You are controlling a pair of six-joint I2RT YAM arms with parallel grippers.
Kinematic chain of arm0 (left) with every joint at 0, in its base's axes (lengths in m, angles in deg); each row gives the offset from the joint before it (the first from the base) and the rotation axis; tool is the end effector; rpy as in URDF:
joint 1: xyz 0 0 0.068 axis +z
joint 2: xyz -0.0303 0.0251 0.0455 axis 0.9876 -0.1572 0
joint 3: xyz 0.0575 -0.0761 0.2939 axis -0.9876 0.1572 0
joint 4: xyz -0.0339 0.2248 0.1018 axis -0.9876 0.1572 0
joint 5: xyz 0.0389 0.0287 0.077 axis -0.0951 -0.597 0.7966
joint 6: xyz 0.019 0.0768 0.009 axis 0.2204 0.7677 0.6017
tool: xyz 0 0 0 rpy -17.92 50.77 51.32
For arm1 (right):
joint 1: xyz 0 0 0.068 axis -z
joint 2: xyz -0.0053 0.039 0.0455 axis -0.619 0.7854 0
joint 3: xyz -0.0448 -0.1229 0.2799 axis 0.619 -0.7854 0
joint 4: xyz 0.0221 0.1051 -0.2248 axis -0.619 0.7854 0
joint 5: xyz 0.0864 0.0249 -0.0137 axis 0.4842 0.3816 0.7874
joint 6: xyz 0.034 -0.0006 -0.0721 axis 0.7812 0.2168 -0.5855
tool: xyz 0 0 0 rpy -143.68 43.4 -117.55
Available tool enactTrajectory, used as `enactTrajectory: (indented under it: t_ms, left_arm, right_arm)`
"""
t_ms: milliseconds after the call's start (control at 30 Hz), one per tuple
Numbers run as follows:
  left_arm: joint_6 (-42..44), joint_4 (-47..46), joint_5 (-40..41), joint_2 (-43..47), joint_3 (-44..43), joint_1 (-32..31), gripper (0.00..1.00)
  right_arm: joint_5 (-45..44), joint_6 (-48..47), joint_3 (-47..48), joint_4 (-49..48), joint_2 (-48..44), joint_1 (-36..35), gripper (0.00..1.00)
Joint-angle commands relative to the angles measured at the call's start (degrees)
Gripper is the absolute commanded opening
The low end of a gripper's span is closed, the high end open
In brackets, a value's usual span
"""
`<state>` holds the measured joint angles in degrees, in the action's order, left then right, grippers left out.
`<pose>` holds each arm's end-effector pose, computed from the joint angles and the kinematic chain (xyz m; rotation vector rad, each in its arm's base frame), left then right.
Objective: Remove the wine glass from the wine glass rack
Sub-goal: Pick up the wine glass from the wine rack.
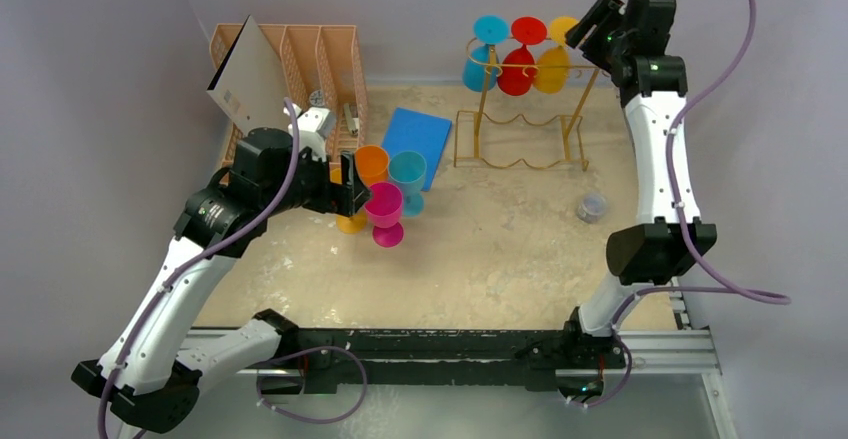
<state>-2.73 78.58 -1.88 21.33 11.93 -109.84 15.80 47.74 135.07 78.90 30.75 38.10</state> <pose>0.1438 -0.0895 0.4239 0.2289 2.1821 -0.6425 0.4040 -0.0019 0.5152 0.4862 1.7365 0.3314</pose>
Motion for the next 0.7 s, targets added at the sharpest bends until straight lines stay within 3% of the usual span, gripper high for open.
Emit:
enactTrajectory:
  t_ms: [0,233,667]
  left_arm:
    - [-0.33,-0.35,-1.33,0.02,-0.27,0.38,0.85]
    - [-0.06,-0.16,-1.42,-0.77,-0.70,0.35,0.85]
    - [-1.37,0.01,-1.47,0.34,0.05,0.33,0.85]
  right_arm:
    - [4.38,5.88,1.28,-4.09,0.77,4.36,0.63]
    - [11.96,9.91,4.47,-5.56,5.75,6.41,0.54]
    - [13.87,10.84,3.86,-8.13,8.29,6.60,0.39]
